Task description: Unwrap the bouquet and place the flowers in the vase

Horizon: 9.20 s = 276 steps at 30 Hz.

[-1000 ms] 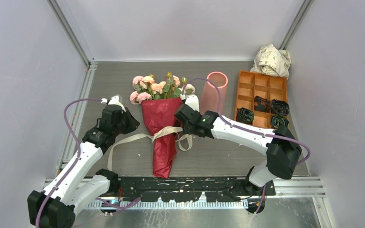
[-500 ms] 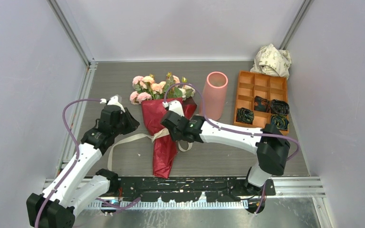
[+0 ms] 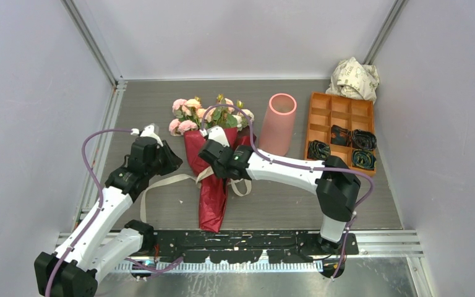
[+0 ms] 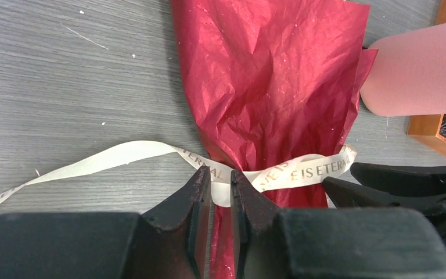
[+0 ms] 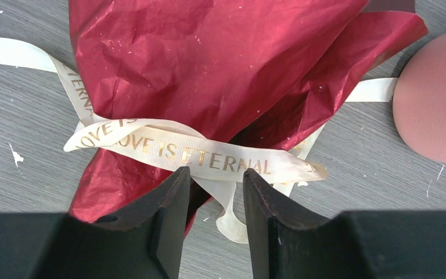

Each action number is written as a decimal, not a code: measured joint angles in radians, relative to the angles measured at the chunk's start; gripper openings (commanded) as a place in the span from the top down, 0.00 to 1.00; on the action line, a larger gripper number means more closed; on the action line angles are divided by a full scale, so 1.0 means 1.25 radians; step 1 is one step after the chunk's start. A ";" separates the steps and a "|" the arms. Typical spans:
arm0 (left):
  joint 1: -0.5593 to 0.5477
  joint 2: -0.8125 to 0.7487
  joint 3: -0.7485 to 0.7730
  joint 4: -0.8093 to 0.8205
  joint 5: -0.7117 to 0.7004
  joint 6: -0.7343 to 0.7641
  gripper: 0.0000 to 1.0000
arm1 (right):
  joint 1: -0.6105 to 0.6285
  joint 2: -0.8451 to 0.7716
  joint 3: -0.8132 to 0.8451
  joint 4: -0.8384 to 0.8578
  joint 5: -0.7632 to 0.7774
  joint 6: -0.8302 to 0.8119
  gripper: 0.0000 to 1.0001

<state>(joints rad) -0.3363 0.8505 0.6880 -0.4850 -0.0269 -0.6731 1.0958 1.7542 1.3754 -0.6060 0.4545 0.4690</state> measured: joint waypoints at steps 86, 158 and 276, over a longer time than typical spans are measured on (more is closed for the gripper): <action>-0.139 0.415 0.013 0.317 0.394 0.057 0.75 | -0.016 -0.074 -0.089 0.046 0.006 0.070 0.99; -0.002 0.002 -0.007 -0.050 -0.068 -0.058 0.73 | 0.085 -0.047 -0.028 -0.079 0.066 0.083 0.51; -0.002 0.045 -0.014 0.005 0.061 -0.041 0.73 | -0.015 -0.031 0.018 -0.134 0.157 -0.048 0.81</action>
<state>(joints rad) -0.3393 0.9062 0.6704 -0.4793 0.0490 -0.7246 1.0775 1.7149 1.3979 -0.7738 0.6502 0.4088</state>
